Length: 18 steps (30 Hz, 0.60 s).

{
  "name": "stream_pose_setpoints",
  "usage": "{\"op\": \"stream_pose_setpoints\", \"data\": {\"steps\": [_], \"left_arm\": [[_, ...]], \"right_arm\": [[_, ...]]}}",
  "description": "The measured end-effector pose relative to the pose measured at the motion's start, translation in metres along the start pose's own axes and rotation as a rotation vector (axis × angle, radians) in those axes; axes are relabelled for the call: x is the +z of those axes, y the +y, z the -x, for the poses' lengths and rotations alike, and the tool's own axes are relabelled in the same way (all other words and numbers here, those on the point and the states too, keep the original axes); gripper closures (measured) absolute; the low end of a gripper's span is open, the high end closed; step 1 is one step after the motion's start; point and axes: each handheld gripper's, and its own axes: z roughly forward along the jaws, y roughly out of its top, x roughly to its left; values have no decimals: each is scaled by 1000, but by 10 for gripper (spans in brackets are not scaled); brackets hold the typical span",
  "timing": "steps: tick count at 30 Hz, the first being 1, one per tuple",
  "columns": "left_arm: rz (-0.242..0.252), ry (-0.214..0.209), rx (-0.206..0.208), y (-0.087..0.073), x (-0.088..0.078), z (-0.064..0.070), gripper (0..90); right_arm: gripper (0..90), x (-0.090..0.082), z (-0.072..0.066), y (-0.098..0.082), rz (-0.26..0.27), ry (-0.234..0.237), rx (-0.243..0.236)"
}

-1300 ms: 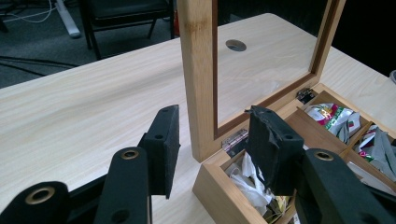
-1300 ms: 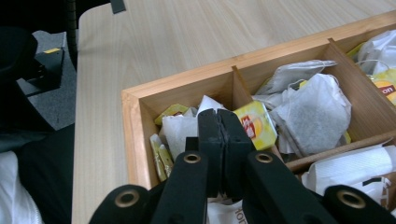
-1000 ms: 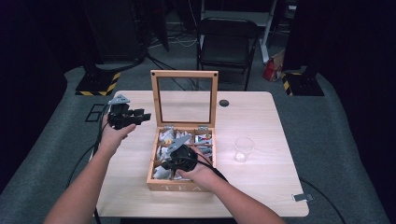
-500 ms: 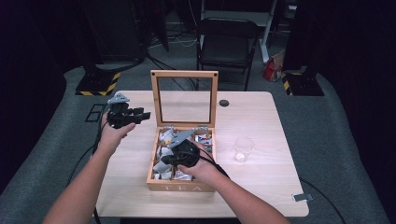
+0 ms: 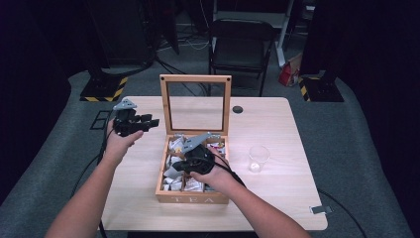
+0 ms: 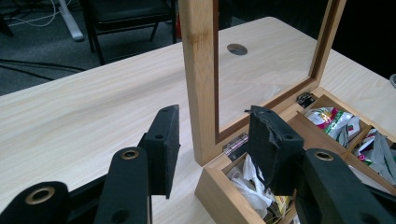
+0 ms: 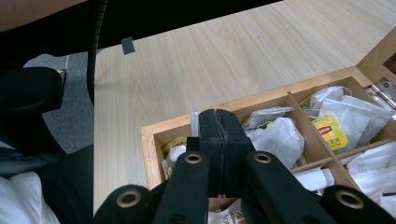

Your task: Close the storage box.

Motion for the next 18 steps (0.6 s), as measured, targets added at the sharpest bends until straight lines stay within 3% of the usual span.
{"op": "stream_pose_setpoints", "data": {"steps": [4,18], "left_arm": [[1,0,4,0,-1,0,536],[5,6,3,2,-3,0,537]], "right_arm": [[900,-6,1,2,5,-9,-8],[900,-33,13,-1,14,-62,27]]}}
